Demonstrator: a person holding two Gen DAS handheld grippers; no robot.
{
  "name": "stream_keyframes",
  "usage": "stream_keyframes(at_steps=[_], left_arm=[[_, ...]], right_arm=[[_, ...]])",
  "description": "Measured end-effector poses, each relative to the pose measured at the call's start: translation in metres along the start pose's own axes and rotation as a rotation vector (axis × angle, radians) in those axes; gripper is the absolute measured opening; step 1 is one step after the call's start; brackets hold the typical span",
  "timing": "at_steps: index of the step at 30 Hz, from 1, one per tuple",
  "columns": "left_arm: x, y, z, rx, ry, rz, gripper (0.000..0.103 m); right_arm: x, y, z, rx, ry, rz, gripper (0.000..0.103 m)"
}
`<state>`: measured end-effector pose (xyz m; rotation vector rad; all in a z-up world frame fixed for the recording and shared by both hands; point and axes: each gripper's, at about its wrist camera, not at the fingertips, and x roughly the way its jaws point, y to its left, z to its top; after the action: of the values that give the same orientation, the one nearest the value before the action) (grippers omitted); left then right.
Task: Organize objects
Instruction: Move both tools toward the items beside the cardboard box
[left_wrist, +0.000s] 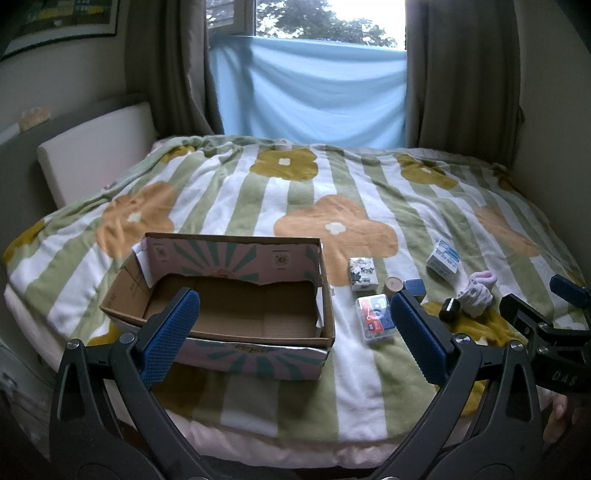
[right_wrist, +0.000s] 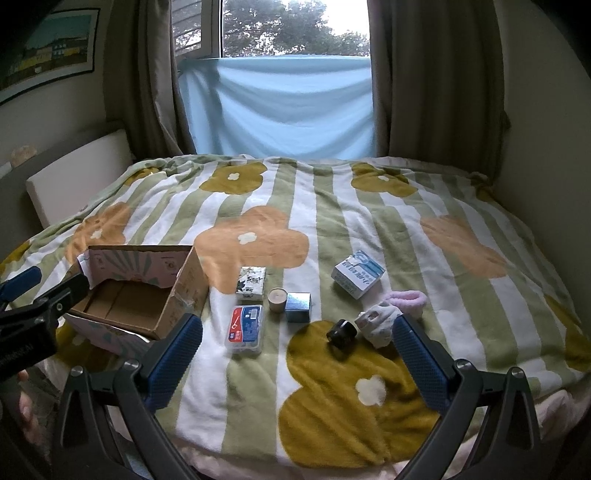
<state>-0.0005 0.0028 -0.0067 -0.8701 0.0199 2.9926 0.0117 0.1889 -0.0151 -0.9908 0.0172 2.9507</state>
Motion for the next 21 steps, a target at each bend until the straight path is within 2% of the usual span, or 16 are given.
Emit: stream_keyframes(at_steps=[5,21], left_arm=[[0.0004,0.0004,-0.0003,-0.007,0.022,-0.004,0.103],[0.0,-0.0023,-0.0025,-0.006,0.017,-0.007,0.103]], right_arm=[[0.0007,0.001,0.0,-0.002,0.003,-0.002,0.103],[0.0012,-0.0038,0.0016,0.009,0.011,-0.003,0.103]])
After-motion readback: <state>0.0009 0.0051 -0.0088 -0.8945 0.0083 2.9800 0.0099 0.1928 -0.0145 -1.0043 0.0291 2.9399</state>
